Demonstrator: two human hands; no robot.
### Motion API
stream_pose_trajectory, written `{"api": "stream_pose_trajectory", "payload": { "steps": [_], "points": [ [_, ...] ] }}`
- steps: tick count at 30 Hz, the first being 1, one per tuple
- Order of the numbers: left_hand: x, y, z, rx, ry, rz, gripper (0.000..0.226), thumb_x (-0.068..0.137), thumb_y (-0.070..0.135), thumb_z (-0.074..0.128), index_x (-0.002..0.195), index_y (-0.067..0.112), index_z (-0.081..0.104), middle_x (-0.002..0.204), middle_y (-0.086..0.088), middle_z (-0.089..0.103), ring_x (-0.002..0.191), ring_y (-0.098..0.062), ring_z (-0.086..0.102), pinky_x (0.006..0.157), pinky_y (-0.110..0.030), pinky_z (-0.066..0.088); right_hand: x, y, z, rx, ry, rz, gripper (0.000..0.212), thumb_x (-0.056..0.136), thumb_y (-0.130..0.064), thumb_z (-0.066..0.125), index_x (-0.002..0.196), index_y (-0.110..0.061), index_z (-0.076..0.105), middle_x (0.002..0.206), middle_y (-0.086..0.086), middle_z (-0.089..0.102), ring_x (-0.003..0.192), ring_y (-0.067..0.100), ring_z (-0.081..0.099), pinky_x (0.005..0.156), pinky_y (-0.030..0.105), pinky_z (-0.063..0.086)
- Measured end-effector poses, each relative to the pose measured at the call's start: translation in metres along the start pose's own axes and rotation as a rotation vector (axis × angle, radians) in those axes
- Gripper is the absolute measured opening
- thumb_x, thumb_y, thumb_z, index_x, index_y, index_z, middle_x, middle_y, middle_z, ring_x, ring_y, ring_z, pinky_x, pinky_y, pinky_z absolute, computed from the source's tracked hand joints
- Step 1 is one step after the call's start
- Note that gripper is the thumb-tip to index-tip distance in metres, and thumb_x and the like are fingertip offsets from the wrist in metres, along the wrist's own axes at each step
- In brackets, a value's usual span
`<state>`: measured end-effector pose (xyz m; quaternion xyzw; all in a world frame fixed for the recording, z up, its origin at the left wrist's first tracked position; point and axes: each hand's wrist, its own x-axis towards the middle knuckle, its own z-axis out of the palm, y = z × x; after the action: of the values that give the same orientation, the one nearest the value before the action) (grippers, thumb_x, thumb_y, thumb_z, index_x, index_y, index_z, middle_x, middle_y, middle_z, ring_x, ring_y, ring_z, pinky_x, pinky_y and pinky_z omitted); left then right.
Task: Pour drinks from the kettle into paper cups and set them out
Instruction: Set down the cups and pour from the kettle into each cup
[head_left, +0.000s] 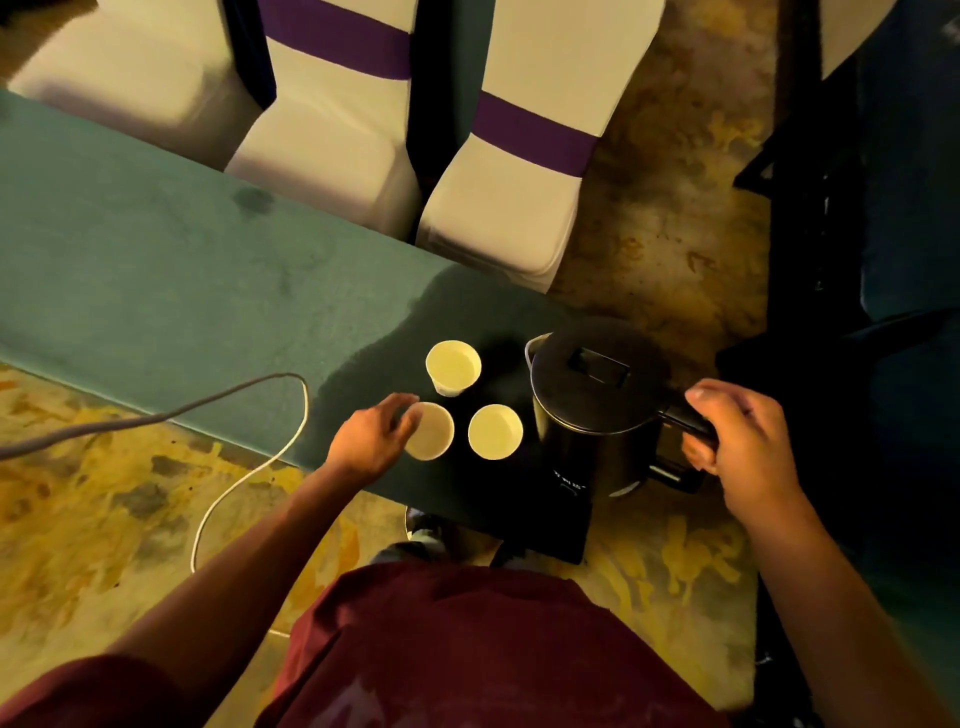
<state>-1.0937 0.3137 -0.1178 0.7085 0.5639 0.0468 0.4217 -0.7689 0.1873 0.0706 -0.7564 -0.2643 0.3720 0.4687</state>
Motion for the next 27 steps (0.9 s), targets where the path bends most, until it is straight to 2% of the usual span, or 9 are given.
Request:
{"api": "stream_pose_trajectory", "payload": {
  "steps": [6,9,11,16,21,23,25,27],
  "points": [
    [-0.01,0.009,0.01,0.002,0.041,0.014,0.036,0.097,0.023,0.048,0.131,0.026,0.059,0.102,-0.009,0.072,0.084,-0.027,0.07,0.076,-0.04,0.059,-0.042,0.011,-0.011,0.004,-0.065,0.003,0.03,0.1,-0.006,0.051,0.071,-0.012,0.055,0.04,-0.009,0.049,0.036,-0.001,0.049,0.038,0.014,0.035],
    [-0.02,0.011,0.013,-0.009,0.08,-0.025,0.037,0.094,0.021,0.049,0.128,0.025,0.063,0.102,-0.011,0.073,0.087,-0.031,0.071,0.078,-0.042,0.059,-0.06,0.02,-0.017,-0.031,-0.132,-0.025,0.034,0.098,-0.011,0.054,0.065,-0.003,0.05,0.042,-0.002,0.039,0.035,0.013,0.037,0.041,0.027,0.021],
    [-0.028,0.01,0.014,-0.017,0.09,-0.056,0.036,0.093,0.021,0.049,0.126,0.026,0.064,0.101,-0.011,0.073,0.086,-0.031,0.071,0.078,-0.043,0.06,-0.074,0.023,-0.019,-0.046,-0.17,-0.037,0.036,0.097,-0.014,0.056,0.07,0.007,0.046,0.046,0.007,0.032,0.038,0.018,0.031,0.044,0.035,0.018],
    [-0.043,-0.001,0.014,-0.016,0.084,-0.064,0.037,0.092,0.02,0.05,0.126,0.025,0.065,0.099,-0.012,0.074,0.082,-0.029,0.072,0.077,-0.039,0.06,-0.102,0.034,-0.01,-0.074,-0.198,0.003,0.037,0.096,-0.016,0.058,0.073,0.01,0.046,0.046,0.006,0.032,0.037,0.019,0.031,0.045,0.035,0.02],
    [-0.041,-0.006,0.012,-0.086,0.051,-0.053,0.037,0.093,0.019,0.052,0.127,0.023,0.064,0.096,-0.012,0.073,0.076,-0.026,0.072,0.069,-0.036,0.06,-0.124,0.039,0.016,-0.082,-0.156,0.079,0.034,0.098,-0.012,0.057,0.079,0.014,0.049,0.052,0.011,0.031,0.037,0.016,0.032,0.042,0.023,0.028],
    [-0.041,-0.007,0.01,-0.115,0.026,-0.038,0.038,0.092,0.019,0.053,0.129,0.023,0.063,0.097,-0.013,0.073,0.078,-0.028,0.072,0.07,-0.039,0.061,-0.13,0.039,0.029,-0.098,-0.11,0.116,0.03,0.098,-0.011,0.058,0.074,0.006,0.054,0.049,0.01,0.036,0.036,0.013,0.036,0.04,0.022,0.032],
    [-0.039,-0.011,0.006,-0.124,-0.003,-0.017,0.038,0.093,0.02,0.053,0.129,0.024,0.062,0.097,-0.014,0.074,0.082,-0.029,0.072,0.074,-0.045,0.061,-0.135,0.037,0.042,-0.114,-0.103,0.146,0.029,0.099,-0.012,0.057,0.071,-0.004,0.055,0.043,-0.004,0.041,0.035,0.007,0.039,0.04,0.018,0.035],
    [-0.036,-0.017,0.001,-0.113,-0.032,0.016,0.037,0.093,0.02,0.053,0.129,0.022,0.062,0.096,-0.014,0.073,0.083,-0.03,0.072,0.075,-0.046,0.061,-0.138,0.036,0.057,-0.125,-0.083,0.167,0.028,0.099,-0.013,0.057,0.072,-0.007,0.057,0.041,-0.007,0.044,0.034,0.006,0.041,0.039,0.016,0.036]
  ]
}}
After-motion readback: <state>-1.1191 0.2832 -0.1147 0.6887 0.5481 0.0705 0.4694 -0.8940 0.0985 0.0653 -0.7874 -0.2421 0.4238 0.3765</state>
